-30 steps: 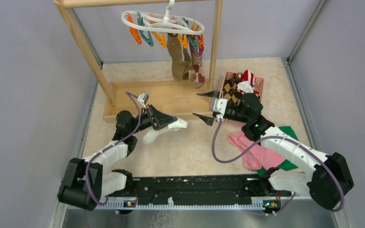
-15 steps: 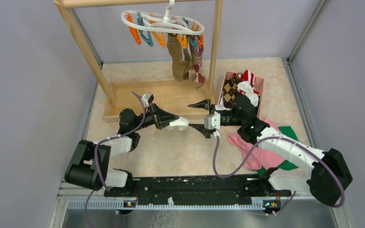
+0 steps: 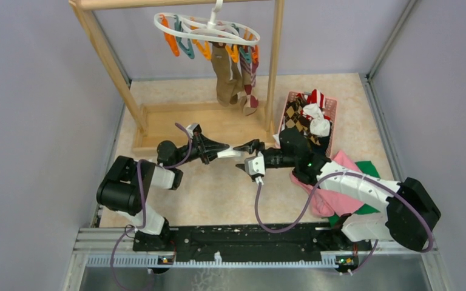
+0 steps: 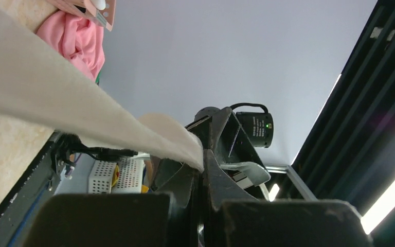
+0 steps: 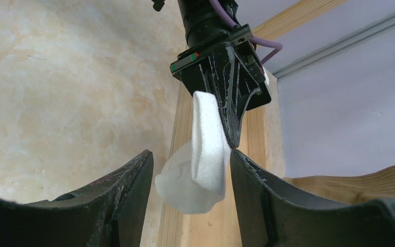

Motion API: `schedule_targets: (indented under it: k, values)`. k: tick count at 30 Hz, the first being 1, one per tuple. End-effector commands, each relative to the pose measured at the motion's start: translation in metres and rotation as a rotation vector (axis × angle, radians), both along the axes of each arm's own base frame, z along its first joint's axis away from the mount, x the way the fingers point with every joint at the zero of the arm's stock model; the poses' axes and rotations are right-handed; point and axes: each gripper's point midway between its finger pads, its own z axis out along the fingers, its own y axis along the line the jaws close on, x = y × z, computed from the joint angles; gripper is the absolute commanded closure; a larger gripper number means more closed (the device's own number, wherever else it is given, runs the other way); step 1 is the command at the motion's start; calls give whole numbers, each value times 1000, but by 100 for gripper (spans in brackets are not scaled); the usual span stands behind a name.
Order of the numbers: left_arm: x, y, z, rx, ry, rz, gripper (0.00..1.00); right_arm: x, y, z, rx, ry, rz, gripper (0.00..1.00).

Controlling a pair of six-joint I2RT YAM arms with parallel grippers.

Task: Clip the socks to the hanger
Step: Pick up the sock from the bin.

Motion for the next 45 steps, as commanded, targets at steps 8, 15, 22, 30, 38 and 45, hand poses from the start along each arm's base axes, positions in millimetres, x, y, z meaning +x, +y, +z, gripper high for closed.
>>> schedule_targets:
  k: [8, 15, 22, 30, 38, 45]
  values:
    - [-25, 8, 53, -115, -302, -11, 100, 12, 9, 35, 67, -117, -43, 62]
    - [-25, 8, 51, -113, -299, -13, 100, 17, 11, 43, 88, -153, -70, 83]
    - [-25, 9, 52, -98, -375, 26, 78, 7, 10, 53, 123, -106, -49, 100]
    - [-24, 19, 40, 31, -692, 179, 47, 17, 0, 78, 171, 197, -149, 100]
    - [-37, 35, 35, 260, -1151, 408, 41, 43, -26, 95, 257, 512, -165, 100]
    - [-47, 55, 58, 483, -1586, 653, 16, 37, -17, 84, 205, 671, -75, 100]
